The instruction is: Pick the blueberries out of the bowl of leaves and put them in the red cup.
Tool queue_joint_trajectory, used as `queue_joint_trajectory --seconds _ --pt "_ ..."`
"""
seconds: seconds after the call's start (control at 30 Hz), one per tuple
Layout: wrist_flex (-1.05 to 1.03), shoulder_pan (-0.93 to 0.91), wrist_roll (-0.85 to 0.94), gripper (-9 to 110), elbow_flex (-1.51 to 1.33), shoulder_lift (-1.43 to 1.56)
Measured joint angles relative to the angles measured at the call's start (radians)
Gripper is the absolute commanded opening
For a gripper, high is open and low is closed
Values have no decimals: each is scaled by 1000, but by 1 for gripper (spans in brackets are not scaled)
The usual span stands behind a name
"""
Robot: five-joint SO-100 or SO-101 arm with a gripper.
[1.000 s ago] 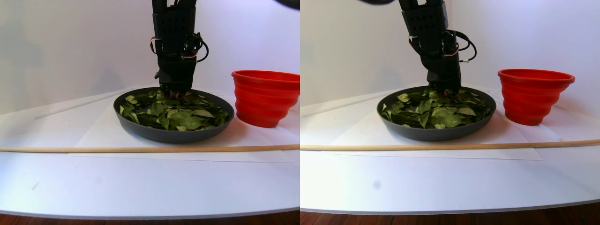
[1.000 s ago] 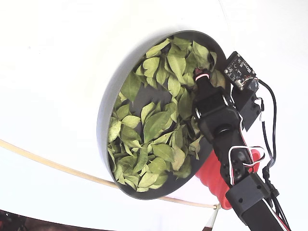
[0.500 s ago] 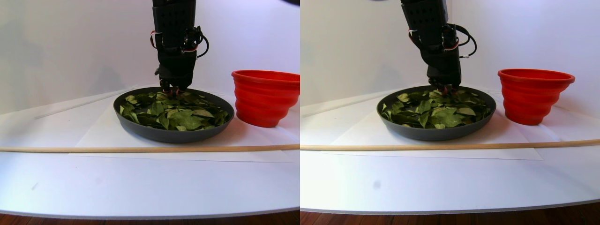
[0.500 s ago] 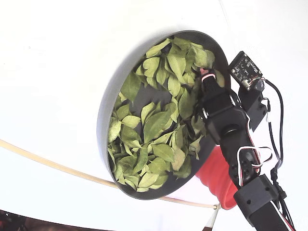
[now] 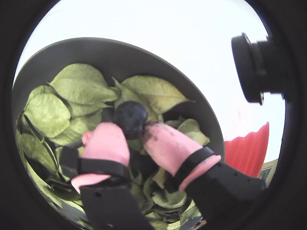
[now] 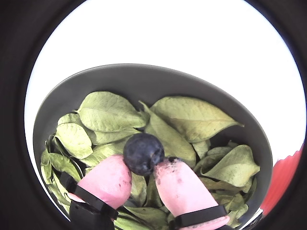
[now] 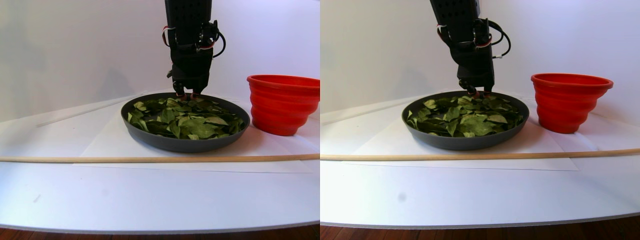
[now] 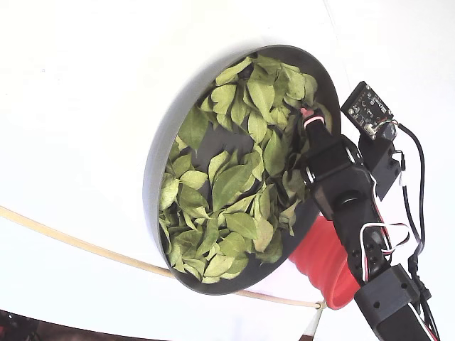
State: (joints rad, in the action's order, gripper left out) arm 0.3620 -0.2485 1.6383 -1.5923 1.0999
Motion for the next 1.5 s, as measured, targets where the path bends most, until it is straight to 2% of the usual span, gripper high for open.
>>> queue_joint_trajectory --seconds 1.5 --pt "-158 -51 37 8 -212 259"
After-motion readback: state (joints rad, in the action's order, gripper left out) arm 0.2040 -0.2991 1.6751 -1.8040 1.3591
